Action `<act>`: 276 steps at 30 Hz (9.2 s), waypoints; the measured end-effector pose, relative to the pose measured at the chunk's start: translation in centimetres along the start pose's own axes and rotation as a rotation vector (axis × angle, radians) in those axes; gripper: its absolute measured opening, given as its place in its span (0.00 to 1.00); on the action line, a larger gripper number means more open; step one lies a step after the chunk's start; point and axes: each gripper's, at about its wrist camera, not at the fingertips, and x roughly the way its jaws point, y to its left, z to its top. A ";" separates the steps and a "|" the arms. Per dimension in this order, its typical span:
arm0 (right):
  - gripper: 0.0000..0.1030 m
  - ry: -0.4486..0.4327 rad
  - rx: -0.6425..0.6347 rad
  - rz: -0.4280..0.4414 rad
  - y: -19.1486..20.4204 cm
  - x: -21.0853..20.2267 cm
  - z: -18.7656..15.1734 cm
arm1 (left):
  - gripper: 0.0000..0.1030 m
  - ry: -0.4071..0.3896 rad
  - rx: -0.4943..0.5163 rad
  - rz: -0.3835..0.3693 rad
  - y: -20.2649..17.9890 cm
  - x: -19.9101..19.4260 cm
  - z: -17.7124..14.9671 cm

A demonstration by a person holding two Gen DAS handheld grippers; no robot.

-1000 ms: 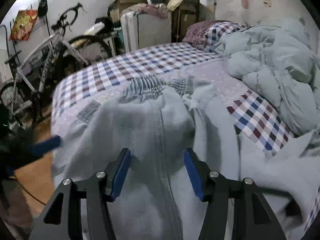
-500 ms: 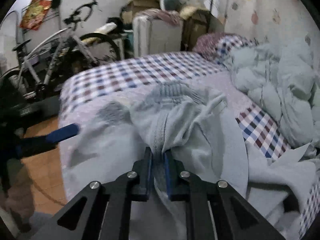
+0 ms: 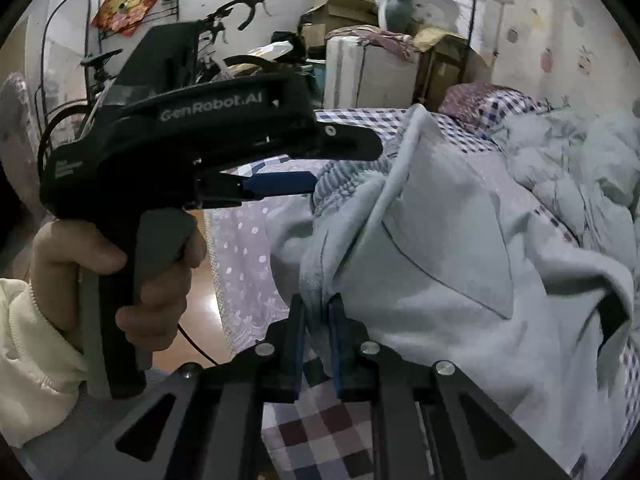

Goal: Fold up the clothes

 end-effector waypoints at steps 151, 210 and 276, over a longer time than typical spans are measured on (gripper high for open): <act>0.23 0.071 0.045 -0.009 -0.3 -7.8 -11.2 | 0.86 0.041 -0.063 -0.092 -3.1 -5.9 -9.0; 0.11 -0.012 -0.184 0.092 8.8 -11.3 -6.8 | 0.25 0.099 -0.066 0.083 -3.6 -9.5 -13.3; 0.05 -0.147 -0.005 -0.369 -8.7 -11.2 21.6 | 0.19 -0.123 0.149 -0.005 -11.6 -19.5 -13.4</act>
